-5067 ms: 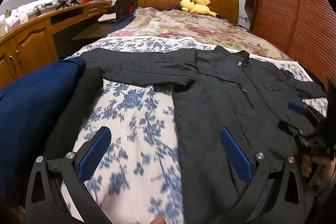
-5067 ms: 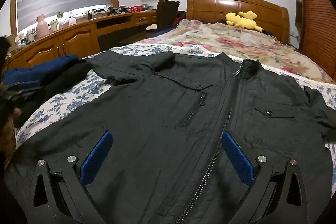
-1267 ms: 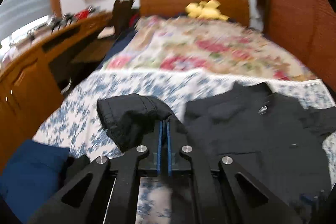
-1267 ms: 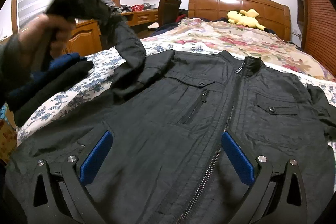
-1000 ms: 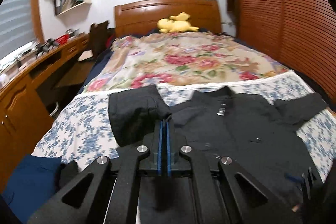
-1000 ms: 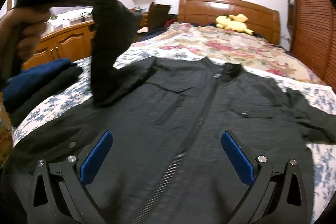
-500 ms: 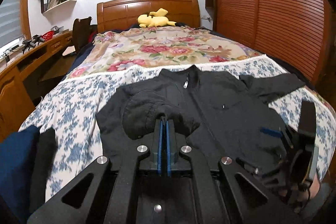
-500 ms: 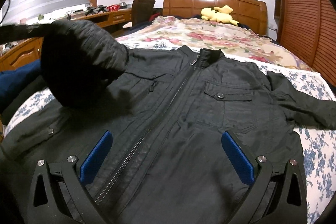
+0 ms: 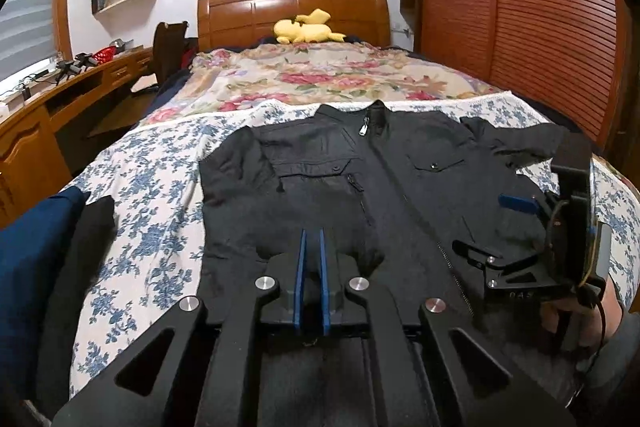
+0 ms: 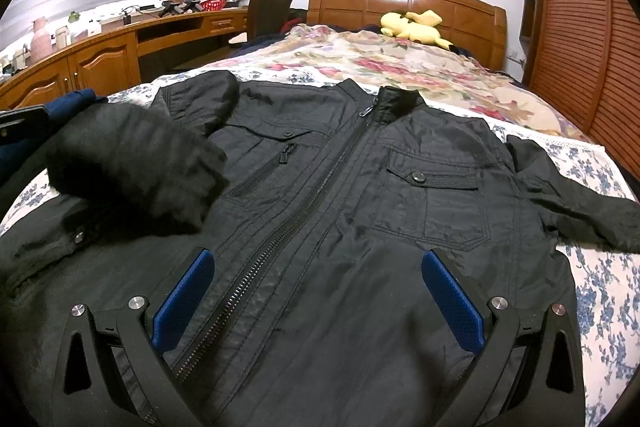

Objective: Fold large clothes

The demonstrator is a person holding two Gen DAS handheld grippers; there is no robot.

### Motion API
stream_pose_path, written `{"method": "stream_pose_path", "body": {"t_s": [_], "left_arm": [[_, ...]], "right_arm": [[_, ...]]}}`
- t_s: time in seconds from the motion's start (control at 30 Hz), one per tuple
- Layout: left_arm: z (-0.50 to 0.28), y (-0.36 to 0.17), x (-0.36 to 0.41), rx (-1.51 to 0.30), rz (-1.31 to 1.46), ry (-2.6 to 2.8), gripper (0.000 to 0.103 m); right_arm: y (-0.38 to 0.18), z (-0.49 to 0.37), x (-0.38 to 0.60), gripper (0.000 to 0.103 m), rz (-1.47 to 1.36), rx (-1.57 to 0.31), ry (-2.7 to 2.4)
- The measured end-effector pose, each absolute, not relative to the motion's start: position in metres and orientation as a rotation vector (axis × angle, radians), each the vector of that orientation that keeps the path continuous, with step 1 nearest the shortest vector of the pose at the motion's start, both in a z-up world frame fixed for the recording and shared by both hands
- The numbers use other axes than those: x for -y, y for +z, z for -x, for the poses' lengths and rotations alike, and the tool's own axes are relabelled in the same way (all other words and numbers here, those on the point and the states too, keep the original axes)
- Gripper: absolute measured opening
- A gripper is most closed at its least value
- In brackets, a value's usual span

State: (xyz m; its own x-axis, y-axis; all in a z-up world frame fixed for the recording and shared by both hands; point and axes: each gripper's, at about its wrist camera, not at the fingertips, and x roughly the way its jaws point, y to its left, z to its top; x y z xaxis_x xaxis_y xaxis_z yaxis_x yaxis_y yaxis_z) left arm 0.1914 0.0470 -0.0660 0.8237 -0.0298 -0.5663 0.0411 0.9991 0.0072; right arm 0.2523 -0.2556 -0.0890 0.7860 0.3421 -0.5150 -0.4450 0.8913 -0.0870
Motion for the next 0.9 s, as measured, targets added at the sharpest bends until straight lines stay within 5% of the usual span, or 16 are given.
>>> {"method": "stream_pose_path", "body": {"t_s": [0.3,0.9], "left_arm": [[-0.152,-0.058,-0.073,-0.524,0.022,0.004,0.079],[-0.106,-0.054,-0.141,-0.467,0.095,0.093,0.08]], "right_arm": [[-0.09,-0.254,0.254,0.103,0.215,-0.508,0.425],[-0.054,-0.23,0.19,0.103,0.212,-0.529,0.634]]}}
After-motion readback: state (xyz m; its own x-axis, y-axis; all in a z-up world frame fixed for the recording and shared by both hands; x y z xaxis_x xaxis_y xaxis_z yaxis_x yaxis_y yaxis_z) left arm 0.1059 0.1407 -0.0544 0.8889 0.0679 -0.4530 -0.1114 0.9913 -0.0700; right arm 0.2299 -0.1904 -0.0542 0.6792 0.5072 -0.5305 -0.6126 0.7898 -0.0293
